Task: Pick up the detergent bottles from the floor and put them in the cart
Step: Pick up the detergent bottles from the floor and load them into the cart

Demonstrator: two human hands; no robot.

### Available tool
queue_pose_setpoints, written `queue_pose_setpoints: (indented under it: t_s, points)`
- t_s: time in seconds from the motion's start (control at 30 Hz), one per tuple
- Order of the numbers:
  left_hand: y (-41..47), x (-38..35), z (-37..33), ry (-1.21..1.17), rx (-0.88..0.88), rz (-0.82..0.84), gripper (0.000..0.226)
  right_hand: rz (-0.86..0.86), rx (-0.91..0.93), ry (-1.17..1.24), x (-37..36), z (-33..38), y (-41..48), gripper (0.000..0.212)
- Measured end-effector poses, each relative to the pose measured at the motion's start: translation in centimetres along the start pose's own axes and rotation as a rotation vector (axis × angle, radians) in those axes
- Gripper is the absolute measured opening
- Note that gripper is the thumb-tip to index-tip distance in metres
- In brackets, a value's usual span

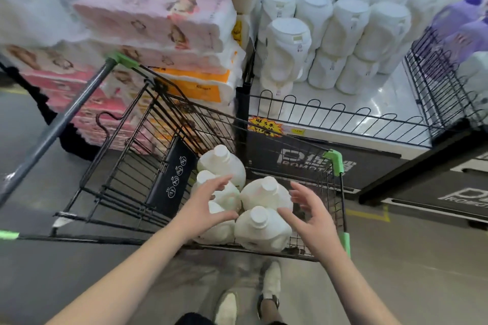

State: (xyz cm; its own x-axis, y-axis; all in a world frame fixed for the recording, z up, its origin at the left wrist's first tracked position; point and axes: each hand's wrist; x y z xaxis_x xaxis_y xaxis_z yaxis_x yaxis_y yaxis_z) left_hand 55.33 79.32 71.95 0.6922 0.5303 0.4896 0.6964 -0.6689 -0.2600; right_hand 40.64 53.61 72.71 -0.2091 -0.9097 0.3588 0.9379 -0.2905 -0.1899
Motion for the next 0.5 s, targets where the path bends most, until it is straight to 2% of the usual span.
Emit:
queue_pose_setpoints:
  t_s: [0.13, 0.23, 0.37, 0.5]
  points:
    - [-2.8, 0.3, 3.3, 0.006, 0.085, -0.003, 0.081, 0.005, -0.081, 0.008, -1.9, -1.9, -2.9, 0.05]
    - [-4.2, 0.6, 5.4, 0.112, 0.134, -0.002, 0.078, 0.026, -0.149, -0.028, -3.2, -4.3, -4.1, 0.041]
    - [-5.9, 1.0, 7.3, 0.284, 0.232, 0.082, 0.075, 0.076, -0.235, -0.097, -4.4, -8.0, -4.7, 0.029]
    - [-6.8, 0.7, 8.1, 0.476, 0.341, 0.152, 0.049, 0.105, -0.297, -0.158, -4.2, -10.1, -5.3, 0.02]
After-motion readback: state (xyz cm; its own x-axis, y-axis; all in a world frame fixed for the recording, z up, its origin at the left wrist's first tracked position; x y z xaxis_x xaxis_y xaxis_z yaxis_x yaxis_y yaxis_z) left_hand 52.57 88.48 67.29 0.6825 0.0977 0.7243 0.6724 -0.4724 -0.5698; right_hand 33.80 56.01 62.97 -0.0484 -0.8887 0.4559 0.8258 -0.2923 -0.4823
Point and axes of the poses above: each hand's wrist, its own y-axis towards the middle knuckle, its own x-axis out of the back of the hand, z = x × y, and after that the axes turned 7 degrees about z, right-handed
